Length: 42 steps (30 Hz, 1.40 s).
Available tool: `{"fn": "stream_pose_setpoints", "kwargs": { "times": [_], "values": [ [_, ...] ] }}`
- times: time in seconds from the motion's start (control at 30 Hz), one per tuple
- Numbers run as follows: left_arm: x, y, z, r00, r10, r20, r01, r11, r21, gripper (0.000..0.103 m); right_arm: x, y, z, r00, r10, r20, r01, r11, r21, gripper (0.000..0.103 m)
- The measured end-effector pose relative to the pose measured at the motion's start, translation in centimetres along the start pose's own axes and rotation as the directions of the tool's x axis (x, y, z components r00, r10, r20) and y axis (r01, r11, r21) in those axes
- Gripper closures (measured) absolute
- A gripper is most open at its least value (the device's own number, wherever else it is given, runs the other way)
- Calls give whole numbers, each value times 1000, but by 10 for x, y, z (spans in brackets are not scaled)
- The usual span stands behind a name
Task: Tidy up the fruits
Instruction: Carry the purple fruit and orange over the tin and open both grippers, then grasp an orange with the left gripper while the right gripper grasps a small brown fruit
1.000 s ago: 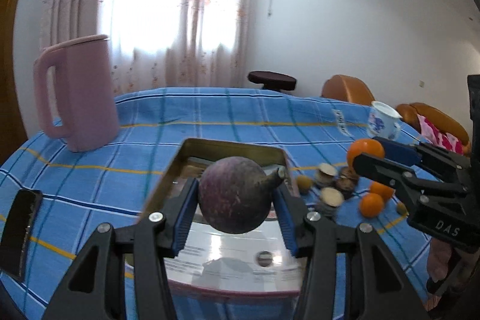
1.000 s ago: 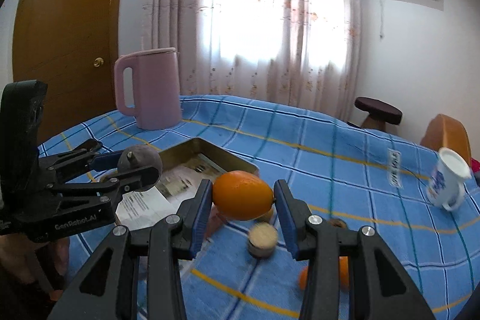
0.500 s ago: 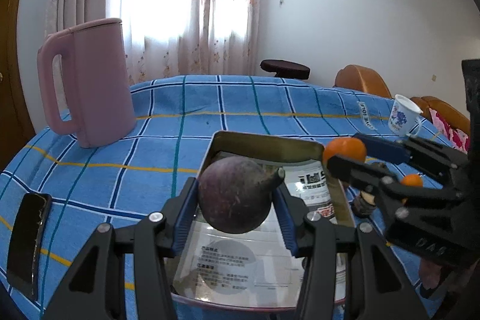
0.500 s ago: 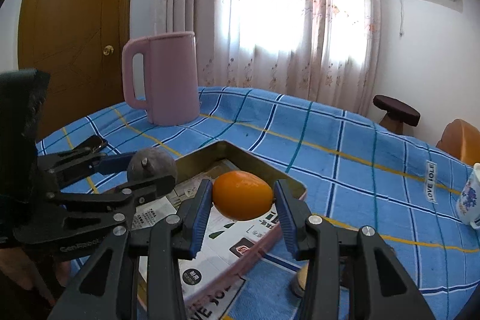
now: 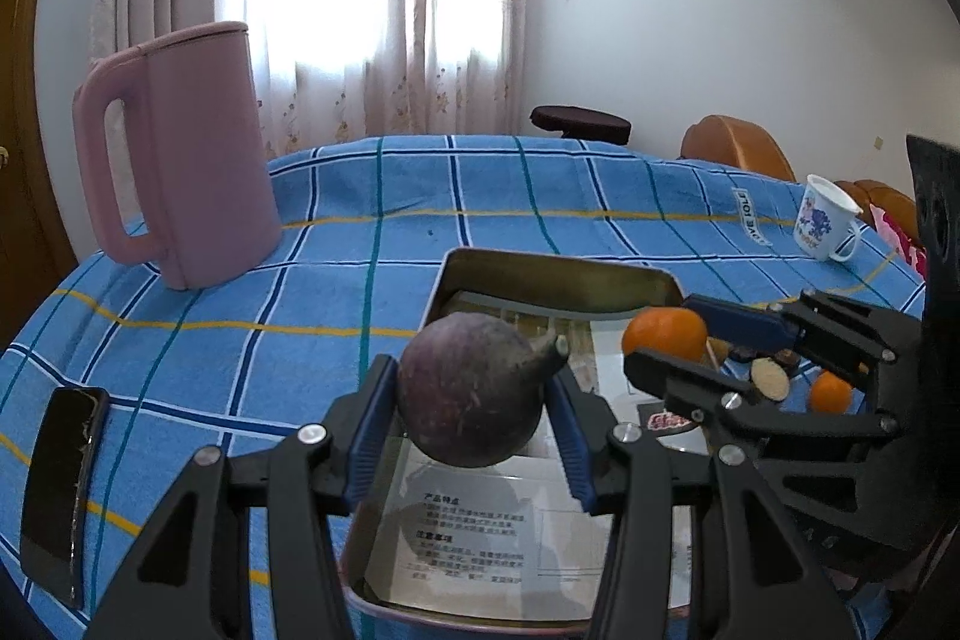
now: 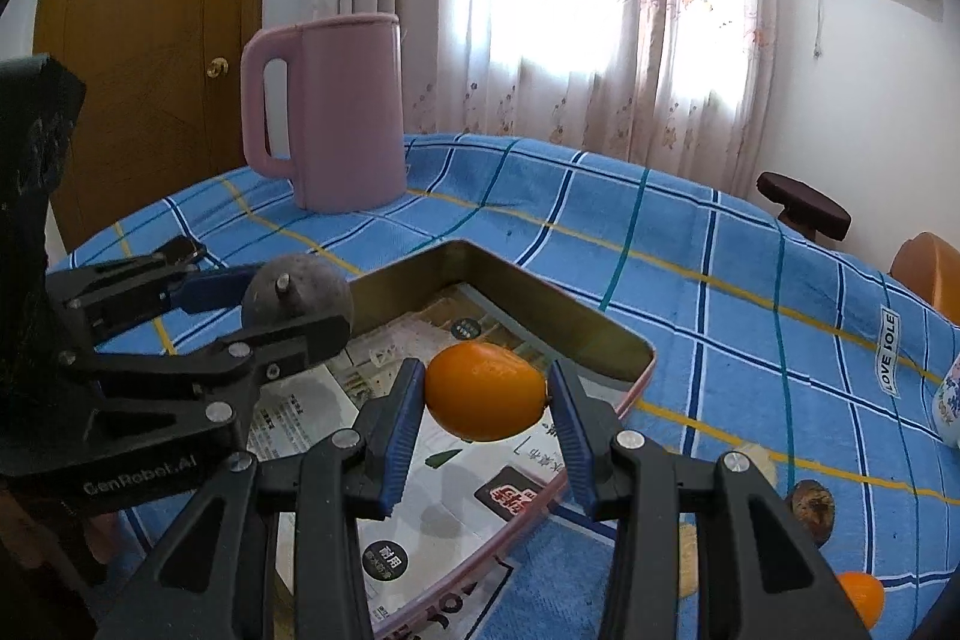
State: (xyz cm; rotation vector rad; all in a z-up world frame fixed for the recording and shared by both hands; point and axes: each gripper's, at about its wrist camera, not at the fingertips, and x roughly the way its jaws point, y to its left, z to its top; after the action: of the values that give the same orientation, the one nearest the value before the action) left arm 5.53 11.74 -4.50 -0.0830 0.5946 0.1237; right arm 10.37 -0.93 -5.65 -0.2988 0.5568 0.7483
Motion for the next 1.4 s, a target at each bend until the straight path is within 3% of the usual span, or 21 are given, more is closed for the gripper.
{"fn": "stream_pose_setpoints", "kwargs": {
  "times": [0.4, 0.57, 0.67, 0.73, 0.77, 1.0, 1.2, 1.4],
  "values": [
    [7, 2, -2, 1000, 7, -25, -7, 1000, -3, 51, 11, -2, -1, 998, 3, -61, -3, 1000, 7, 58],
    [-1, 0, -3, 1000, 27, 1, -27, 1000, -10, 49, 4, -9, -3, 999, -7, -36, 9, 999, 39, 44],
    [-13, -2, -1, 999, 38, 37, -37, 999, -14, 33, -13, -13, -6, 1000, -31, -1, 31, 999, 36, 40],
    [-24, -7, 1, 997, 23, 77, -21, 1000, -22, 13, -25, -18, -10, 999, -40, 14, 40, 998, 42, 40],
    [-29, -12, 2, 995, 20, 95, -18, 1000, -21, 11, -35, -23, -13, 999, -47, 25, 46, 998, 46, 39],
    [-45, -68, 0, 987, -105, 120, 98, 993, 63, 10, -95, -73, -46, 983, -179, 32, 174, 978, 110, 39],
    [-34, -119, -7, 979, -197, 57, 189, 973, 129, 9, -128, -127, -87, 954, -295, -58, 301, 931, 205, 39],
    [-19, -164, -11, 967, -256, -19, 255, 950, 182, 9, -135, -153, -111, 941, -315, -124, 337, 910, 242, 39]
  ]
}}
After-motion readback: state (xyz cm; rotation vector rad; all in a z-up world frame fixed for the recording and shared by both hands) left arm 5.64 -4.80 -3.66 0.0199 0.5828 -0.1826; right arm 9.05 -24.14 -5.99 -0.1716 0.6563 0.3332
